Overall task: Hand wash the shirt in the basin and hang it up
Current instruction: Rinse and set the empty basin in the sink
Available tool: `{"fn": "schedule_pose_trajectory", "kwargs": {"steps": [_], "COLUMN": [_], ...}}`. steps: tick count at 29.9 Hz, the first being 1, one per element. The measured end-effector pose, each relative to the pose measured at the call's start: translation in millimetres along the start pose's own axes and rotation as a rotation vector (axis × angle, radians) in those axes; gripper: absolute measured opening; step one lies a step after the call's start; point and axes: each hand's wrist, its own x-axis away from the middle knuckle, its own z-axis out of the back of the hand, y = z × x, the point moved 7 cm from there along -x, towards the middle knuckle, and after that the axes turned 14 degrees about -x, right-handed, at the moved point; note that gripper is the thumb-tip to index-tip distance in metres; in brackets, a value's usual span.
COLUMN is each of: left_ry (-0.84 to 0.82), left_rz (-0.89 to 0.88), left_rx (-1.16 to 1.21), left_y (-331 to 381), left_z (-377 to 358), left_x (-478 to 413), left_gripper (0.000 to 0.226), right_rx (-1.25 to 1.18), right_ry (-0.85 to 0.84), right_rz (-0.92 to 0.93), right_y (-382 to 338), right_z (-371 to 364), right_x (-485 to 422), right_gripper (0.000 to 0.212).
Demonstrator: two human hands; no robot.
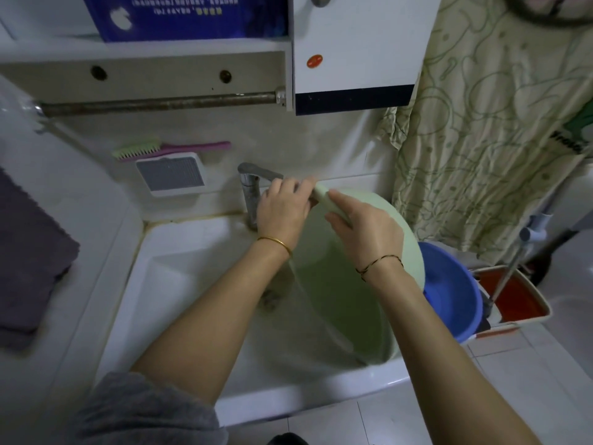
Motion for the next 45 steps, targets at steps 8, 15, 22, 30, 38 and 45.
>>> {"fn": "schedule_pose_trajectory", "kwargs": {"steps": [8, 15, 22, 30, 38, 45], "left_ry": [-0.121, 0.023, 0.000, 0.005, -0.142, -0.648], "left_rz": [0.081, 0.085, 0.141, 0.091, 0.095, -0.074], "left_rx": [0.092, 0.097, 0.147, 0.337, 0.298, 0.288], "left_y": [-8, -21, -27, -23, -46, -41], "left_z": [-8, 14, 18, 23, -18, -75], "left_x": [12, 20, 36, 28, 45, 80], "left_gripper": [0.039, 0.034, 0.037, 0.045, 0.035, 0.027], "right_rx": [0.091, 0.145, 0.152, -0.126, -0.858, -1.180], "right_ry": [-0.033, -0.043, -0.059, 0.075, 0.328, 0.308], "right_rz": [0.027, 0.104, 0.124, 0.036, -0.371, -0.657], "right_y": [-21, -49, -60, -37, 76, 114], "right_z": [6, 7, 1, 14, 2, -72], "right_x": [8, 15, 27, 28, 6, 25], "right_gripper": [0.041, 0.039, 0.037, 0.037, 0.039, 0.038]}}
